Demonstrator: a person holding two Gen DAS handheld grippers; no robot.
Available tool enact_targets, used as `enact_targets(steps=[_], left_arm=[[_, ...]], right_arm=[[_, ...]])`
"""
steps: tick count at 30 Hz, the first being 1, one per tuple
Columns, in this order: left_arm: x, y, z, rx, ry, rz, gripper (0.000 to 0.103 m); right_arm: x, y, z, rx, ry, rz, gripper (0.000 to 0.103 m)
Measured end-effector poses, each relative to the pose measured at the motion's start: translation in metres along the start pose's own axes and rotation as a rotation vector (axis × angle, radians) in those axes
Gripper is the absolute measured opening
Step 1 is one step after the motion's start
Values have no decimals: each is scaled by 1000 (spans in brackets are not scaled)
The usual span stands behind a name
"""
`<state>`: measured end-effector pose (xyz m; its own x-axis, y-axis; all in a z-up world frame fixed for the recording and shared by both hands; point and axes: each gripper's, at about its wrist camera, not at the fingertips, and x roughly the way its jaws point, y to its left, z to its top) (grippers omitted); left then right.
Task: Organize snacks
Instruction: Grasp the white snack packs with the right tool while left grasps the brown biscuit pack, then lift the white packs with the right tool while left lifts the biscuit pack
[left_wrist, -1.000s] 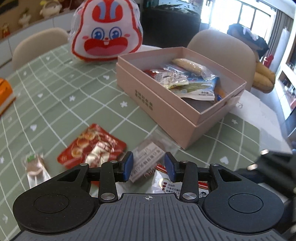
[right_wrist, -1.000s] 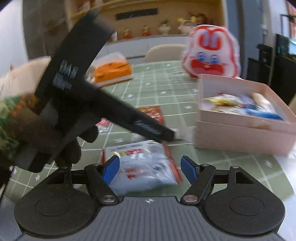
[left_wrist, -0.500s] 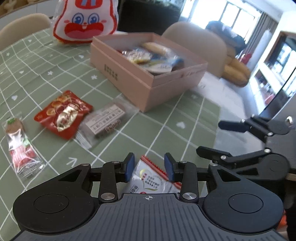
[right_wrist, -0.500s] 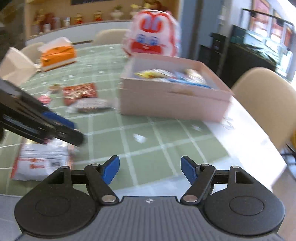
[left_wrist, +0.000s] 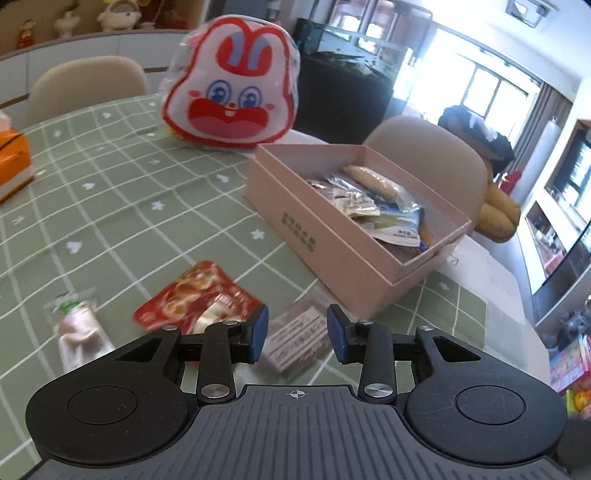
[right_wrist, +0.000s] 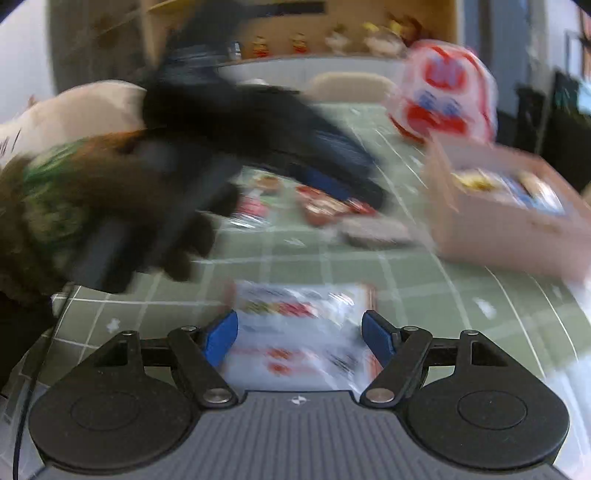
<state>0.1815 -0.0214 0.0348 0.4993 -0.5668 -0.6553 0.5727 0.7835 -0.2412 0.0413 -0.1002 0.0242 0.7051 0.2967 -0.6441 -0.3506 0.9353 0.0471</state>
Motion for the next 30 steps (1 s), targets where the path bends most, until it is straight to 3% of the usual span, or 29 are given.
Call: enact_targets(steps=[3, 6, 12, 17, 21, 30], left_arm=[[22, -6, 5, 10, 26, 15, 40], [37, -10, 2, 79, 52, 50, 41], [32, -1, -2, 73, 81, -15, 42], [19, -25, -17, 227, 142, -22, 44], [13, -47, -36, 366, 133, 29, 45], [13, -52, -44, 281, 77, 63, 46]], right_arm=[[8, 23, 2, -74, -3, 5, 75], [7, 26, -6, -133, -1, -54, 75], [-16, -21, -35, -121, -2, -249, 76], [-30, -75, -48, 5, -6, -383, 78], [-36, -99, -57, 112, -59, -386, 84], [-47, -101, -63, 127, -105, -337, 84]])
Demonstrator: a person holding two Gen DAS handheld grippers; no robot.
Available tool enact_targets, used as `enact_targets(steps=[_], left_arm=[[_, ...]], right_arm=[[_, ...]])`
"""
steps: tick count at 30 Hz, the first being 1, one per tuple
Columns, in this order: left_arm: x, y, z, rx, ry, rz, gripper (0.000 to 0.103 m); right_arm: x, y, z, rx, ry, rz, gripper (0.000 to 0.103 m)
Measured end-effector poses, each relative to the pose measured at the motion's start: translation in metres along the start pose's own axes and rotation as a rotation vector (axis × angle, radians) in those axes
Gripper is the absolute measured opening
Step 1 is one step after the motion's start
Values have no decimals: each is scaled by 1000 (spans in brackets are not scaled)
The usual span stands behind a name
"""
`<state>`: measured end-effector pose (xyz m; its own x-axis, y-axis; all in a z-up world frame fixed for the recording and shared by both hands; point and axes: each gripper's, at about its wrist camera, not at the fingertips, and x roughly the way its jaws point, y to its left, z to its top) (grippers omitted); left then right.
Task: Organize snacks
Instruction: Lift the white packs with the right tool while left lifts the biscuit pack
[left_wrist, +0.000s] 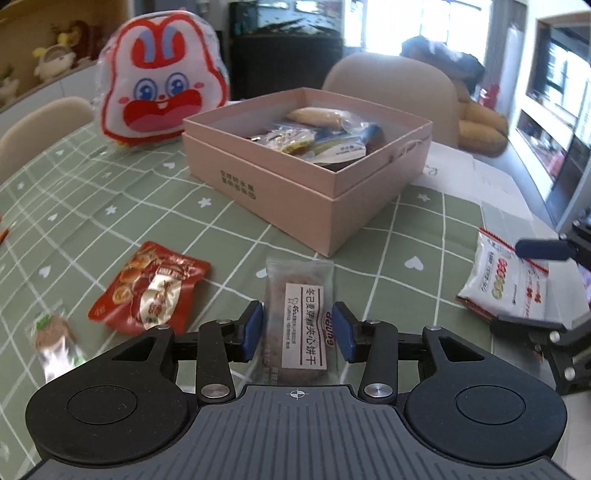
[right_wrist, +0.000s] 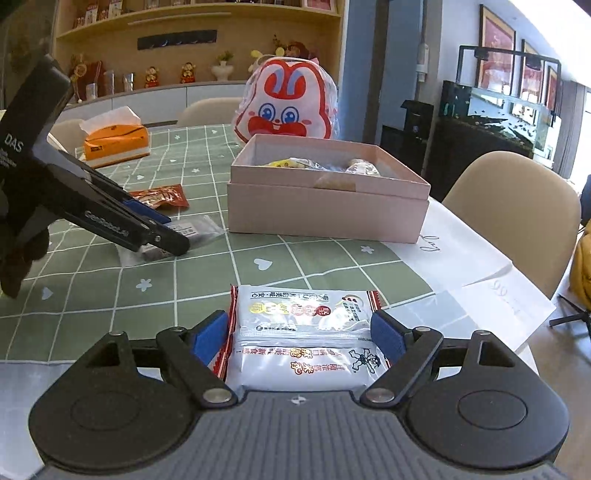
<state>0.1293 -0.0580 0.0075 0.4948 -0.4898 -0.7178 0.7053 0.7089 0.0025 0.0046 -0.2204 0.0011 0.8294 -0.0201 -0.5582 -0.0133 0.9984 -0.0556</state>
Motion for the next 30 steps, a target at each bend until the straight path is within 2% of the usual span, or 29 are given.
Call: enact_targets(steps=[5, 8, 12, 17, 19, 26, 30], left_arm=[[-18, -20, -12, -72, 10, -40, 43], [-25, -34, -20, -85, 1, -27, 43], [-27, -41, -28, -108, -37, 1, 43], [-29, -37, -31, -117, -51, -19, 43], [-29, -38, -32, -113, -56, -19, 43], [-31, -37, -34, -126, -62, -22, 43], [-33, -34, -33, -144, -39, -40, 43]], right_arm=[[-29, 9, -6, -69, -29, 38, 84], [-54, 10, -6, -112, -72, 63, 84], [-70, 0, 0, -39, -41, 60, 84], [-44, -28, 0, 235, 168, 149, 84], [-32, -34, -3, 292, 220, 169, 85], [7, -24, 17, 201, 223, 33, 86], [26, -14, 29, 150, 212, 17, 86]])
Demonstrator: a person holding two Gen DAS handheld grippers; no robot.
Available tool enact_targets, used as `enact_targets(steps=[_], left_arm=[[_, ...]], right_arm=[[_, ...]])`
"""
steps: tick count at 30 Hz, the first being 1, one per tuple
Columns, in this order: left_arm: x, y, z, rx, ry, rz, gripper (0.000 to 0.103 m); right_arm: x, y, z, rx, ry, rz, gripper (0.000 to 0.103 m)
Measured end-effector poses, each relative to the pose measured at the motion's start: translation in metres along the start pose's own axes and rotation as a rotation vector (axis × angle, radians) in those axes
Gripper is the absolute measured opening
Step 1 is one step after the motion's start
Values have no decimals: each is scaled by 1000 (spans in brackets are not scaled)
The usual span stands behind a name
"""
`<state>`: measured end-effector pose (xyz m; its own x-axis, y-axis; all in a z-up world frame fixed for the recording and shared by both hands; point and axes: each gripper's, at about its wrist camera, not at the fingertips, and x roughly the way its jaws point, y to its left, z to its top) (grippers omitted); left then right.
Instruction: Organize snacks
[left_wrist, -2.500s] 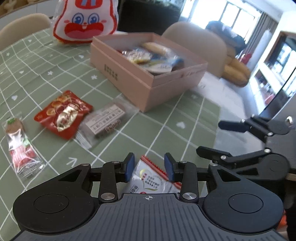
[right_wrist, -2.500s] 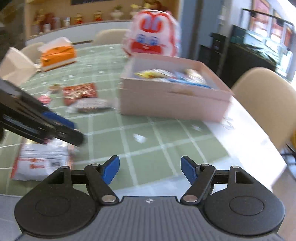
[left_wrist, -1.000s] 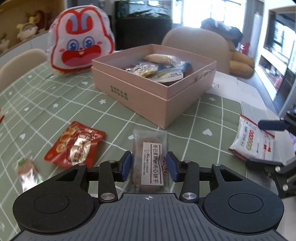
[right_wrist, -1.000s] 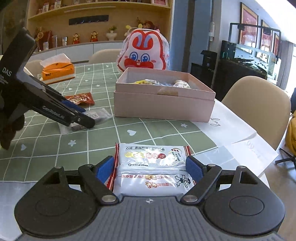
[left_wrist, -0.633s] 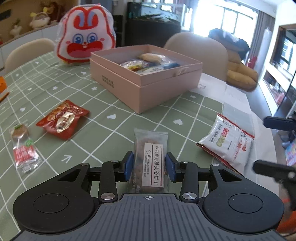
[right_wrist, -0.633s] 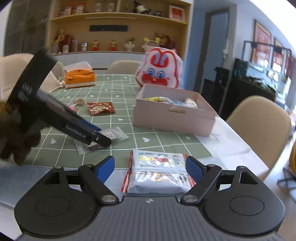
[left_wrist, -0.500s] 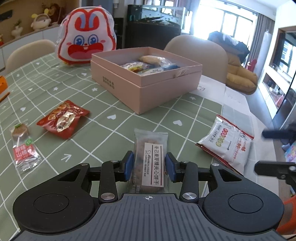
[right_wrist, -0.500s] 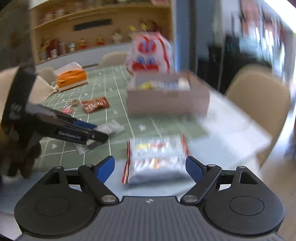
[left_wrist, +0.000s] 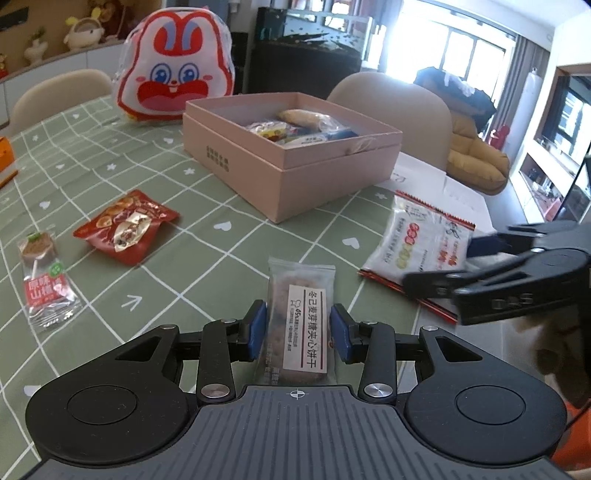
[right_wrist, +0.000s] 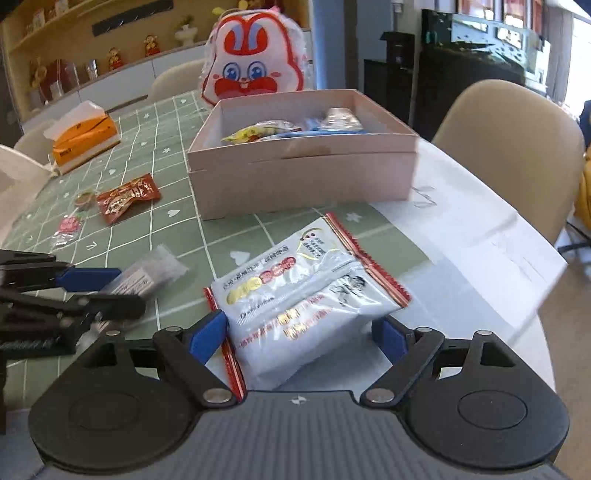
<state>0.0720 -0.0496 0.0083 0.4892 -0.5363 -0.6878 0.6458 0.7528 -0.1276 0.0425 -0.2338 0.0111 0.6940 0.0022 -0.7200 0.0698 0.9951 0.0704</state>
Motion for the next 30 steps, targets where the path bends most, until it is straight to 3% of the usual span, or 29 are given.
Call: enact_targets(steps=[3, 8, 14, 18, 22, 25, 27, 30], left_arm=[[0, 1, 0, -4, 2, -4, 45], [-1, 7, 1, -52, 16, -37, 44], [-2, 5, 0, -48, 19, -51, 43], [-2, 2, -1, -37, 17, -48, 43], [-3, -1, -3, -26, 9, -37, 43], [-3, -4, -4, -5, 11, -27, 43], [-4, -5, -4, 0, 12, -26, 43], [-4, -4, -4, -1, 12, -29, 43]], right_arm=[[4, 12, 3, -62, -13, 28, 86], [-10, 31, -13, -231, -39, 0, 86], [-31, 16, -25, -322, -51, -107, 86], [-36, -3, -21, -224, -60, -162, 86], [-35, -15, -5, 6, -54, -25, 86], [-18, -13, 9, 134, -28, -28, 86], [-4, -5, 13, 142, -9, -77, 86], [10, 4, 18, 141, -10, -84, 86]])
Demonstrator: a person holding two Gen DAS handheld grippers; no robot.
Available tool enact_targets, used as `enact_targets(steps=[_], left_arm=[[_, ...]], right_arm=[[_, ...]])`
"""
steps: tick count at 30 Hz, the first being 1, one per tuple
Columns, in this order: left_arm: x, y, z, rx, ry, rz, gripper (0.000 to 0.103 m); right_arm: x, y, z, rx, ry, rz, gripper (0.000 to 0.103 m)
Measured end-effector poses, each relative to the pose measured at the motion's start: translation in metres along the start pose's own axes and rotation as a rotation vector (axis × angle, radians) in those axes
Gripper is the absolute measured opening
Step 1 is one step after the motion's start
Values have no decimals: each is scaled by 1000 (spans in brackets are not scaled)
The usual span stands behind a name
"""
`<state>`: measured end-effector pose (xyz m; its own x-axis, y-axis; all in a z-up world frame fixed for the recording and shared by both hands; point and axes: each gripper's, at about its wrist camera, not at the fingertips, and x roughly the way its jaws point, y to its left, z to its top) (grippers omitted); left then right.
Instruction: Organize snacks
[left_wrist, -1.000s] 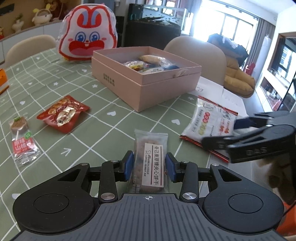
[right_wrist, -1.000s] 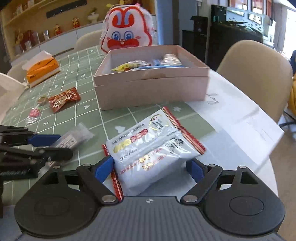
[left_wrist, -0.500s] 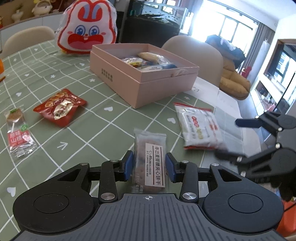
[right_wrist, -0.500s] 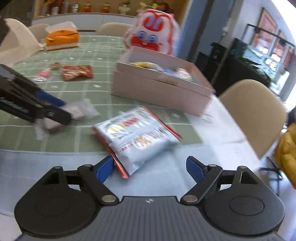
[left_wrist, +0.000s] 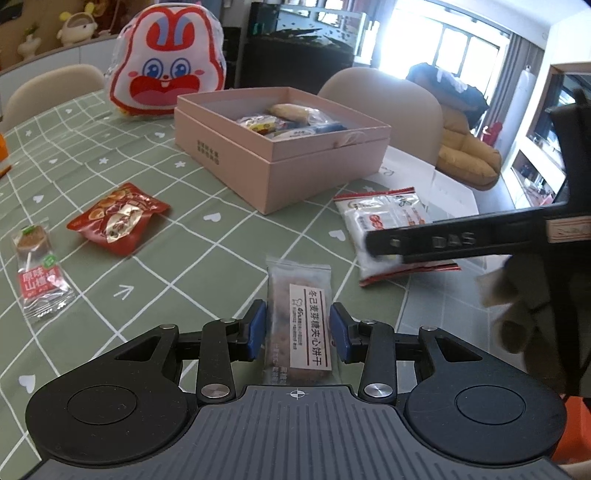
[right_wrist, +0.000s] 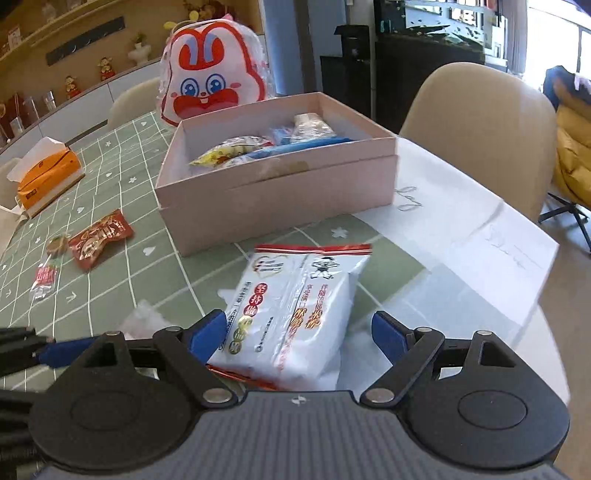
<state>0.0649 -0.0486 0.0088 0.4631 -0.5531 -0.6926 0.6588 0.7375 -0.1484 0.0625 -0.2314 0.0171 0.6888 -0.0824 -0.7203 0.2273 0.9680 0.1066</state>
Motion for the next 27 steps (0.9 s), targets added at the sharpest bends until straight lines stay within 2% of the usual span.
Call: enact_targets(steps=[4, 8, 11, 15, 18, 24, 27], left_arm=[[0, -2, -1, 13, -4, 10, 43], [0, -6, -2, 23, -10, 22, 44], [0, -7, -4, 35, -16, 29, 44], [-1, -7, -5, 40, -24, 29, 44], [-1, -7, -5, 48, -27, 26, 44], [-2, -8, -6, 56, -33, 30, 44], [-2, -9, -7, 60, -36, 32, 46]], right_arm=[[3, 9, 2, -31, -10, -13, 86], [6, 11, 7, -6, 15, 20, 86], [18, 19, 12, -16, 21, 12, 87], [30, 32, 15, -106, 22, -30, 89], [25, 32, 10, -174, 8, -25, 89], [-2, 14, -9, -338, -12, -39, 89], [-9, 3, -14, -334, -19, -65, 89]])
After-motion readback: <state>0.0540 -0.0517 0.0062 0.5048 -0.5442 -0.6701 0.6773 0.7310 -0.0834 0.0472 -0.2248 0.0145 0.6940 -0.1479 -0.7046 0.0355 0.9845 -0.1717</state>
